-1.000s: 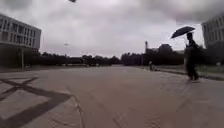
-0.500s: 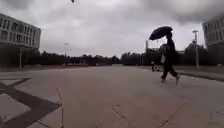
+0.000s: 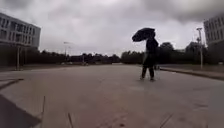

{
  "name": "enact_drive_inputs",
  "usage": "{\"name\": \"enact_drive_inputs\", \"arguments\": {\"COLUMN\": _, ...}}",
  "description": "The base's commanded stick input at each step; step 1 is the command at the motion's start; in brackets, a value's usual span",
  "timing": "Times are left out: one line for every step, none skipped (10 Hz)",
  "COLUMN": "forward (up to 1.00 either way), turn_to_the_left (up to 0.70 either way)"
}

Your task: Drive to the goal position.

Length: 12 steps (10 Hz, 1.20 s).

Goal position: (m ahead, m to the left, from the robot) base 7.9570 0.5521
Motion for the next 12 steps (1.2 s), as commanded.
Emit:
{"name": "enact_drive_inputs", "arguments": {"forward": 1.00, "turn_to_the_left": -0.04}}
{"name": "enact_drive_inputs", "arguments": {"forward": 1.00, "turn_to_the_left": -0.04}}
{"name": "enact_drive_inputs", "arguments": {"forward": 1.00, "turn_to_the_left": -0.04}}
{"name": "enact_drive_inputs", "arguments": {"forward": 1.00, "turn_to_the_left": -0.04}}
{"name": "enact_drive_inputs", "arguments": {"forward": 1.00, "turn_to_the_left": -0.04}}
{"name": "enact_drive_inputs", "arguments": {"forward": 1.00, "turn_to_the_left": -0.04}}
{"name": "enact_drive_inputs", "arguments": {"forward": 1.00, "turn_to_the_left": -0.04}}
{"name": "enact_drive_inputs", "arguments": {"forward": 1.00, "turn_to_the_left": -0.04}}
{"name": "enact_drive_inputs", "arguments": {"forward": 1.00, "turn_to_the_left": -0.04}}
{"name": "enact_drive_inputs", "arguments": {"forward": 1.00, "turn_to_the_left": -0.04}}
{"name": "enact_drive_inputs", "arguments": {"forward": 1.00, "turn_to_the_left": -0.04}}
{"name": "enact_drive_inputs", "arguments": {"forward": 1.00, "turn_to_the_left": -0.04}}
